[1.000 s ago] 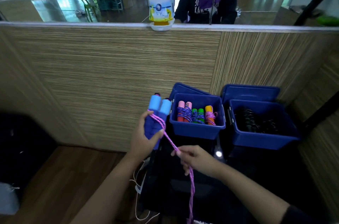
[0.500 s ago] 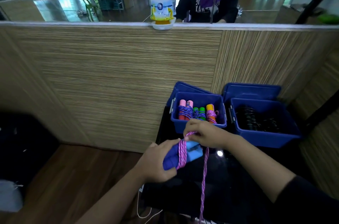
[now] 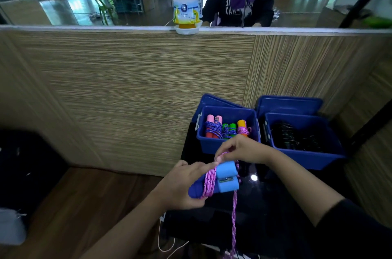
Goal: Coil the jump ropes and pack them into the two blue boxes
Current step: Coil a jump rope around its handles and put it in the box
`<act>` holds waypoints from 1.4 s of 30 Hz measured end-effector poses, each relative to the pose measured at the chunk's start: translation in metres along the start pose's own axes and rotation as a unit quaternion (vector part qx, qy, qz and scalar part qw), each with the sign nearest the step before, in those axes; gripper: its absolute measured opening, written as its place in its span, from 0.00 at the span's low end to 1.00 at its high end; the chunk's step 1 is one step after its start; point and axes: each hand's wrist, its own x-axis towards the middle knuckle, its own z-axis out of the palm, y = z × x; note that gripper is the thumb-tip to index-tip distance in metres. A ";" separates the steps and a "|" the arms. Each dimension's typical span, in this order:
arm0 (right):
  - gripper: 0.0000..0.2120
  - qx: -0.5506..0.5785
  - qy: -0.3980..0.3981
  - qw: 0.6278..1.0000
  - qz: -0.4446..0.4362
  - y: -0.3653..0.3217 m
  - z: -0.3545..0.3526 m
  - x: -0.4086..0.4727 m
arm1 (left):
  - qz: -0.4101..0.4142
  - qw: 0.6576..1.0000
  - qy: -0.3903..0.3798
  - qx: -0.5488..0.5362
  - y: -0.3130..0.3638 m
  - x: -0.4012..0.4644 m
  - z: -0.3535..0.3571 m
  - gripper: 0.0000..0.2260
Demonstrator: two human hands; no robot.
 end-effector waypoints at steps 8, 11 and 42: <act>0.07 0.258 0.050 0.962 0.079 0.025 0.043 -0.007 | -0.082 0.966 0.183 -0.163 0.004 0.007 -0.022 0.36; 0.14 0.152 0.065 0.984 0.070 0.029 0.075 -0.007 | -0.239 0.907 0.260 -0.229 -0.014 0.012 -0.022 0.35; 0.09 0.282 0.072 0.954 0.076 0.051 0.028 0.000 | -0.092 0.986 0.124 -0.060 0.011 -0.008 0.013 0.36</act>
